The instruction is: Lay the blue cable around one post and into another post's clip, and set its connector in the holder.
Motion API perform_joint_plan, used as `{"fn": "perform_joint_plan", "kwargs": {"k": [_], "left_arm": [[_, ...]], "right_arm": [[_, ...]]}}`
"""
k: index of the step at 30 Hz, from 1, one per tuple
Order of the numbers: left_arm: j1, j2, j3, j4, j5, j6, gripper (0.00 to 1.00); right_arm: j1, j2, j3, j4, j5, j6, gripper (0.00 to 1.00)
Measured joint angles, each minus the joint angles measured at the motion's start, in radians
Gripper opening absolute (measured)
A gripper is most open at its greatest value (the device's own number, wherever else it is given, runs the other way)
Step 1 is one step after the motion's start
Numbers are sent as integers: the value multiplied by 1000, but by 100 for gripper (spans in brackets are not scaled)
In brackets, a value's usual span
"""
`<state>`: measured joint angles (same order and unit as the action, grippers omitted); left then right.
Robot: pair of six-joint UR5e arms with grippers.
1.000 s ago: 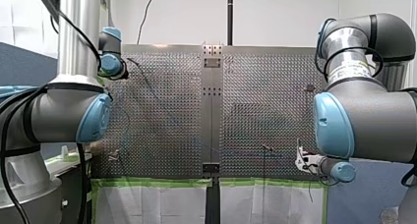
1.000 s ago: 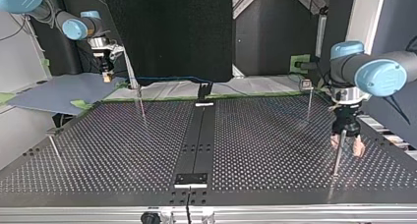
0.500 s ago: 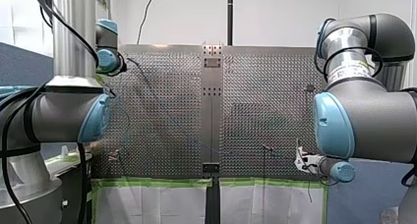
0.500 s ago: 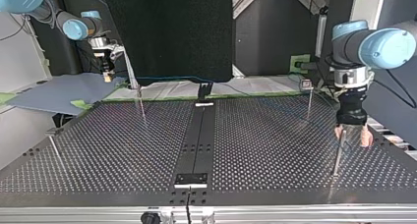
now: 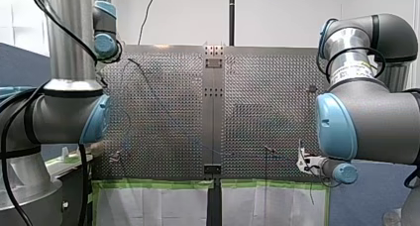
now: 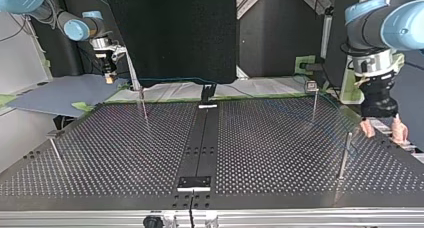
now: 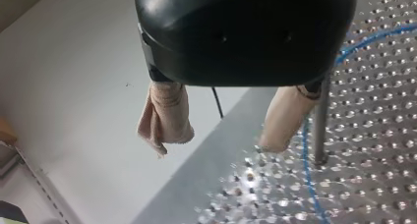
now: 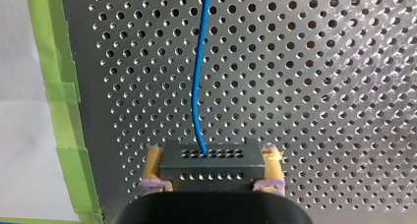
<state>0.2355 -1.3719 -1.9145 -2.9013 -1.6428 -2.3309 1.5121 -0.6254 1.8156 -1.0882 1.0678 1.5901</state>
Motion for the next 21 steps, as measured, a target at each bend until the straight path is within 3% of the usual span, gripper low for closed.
{"fn": "perform_joint_plan", "kwargs": {"k": [5,11,21], "left_arm": [[-8,46,36,-50,-50,50,100],[-19,48,95,-111,-104,111,100],[-67,44,200,-217,-39,216,100]], "right_arm": [[0,0,0,-3,0,8,0],[0,0,0,-5,0,18,0],[1,0,-1,-5,0,28,0]]}}
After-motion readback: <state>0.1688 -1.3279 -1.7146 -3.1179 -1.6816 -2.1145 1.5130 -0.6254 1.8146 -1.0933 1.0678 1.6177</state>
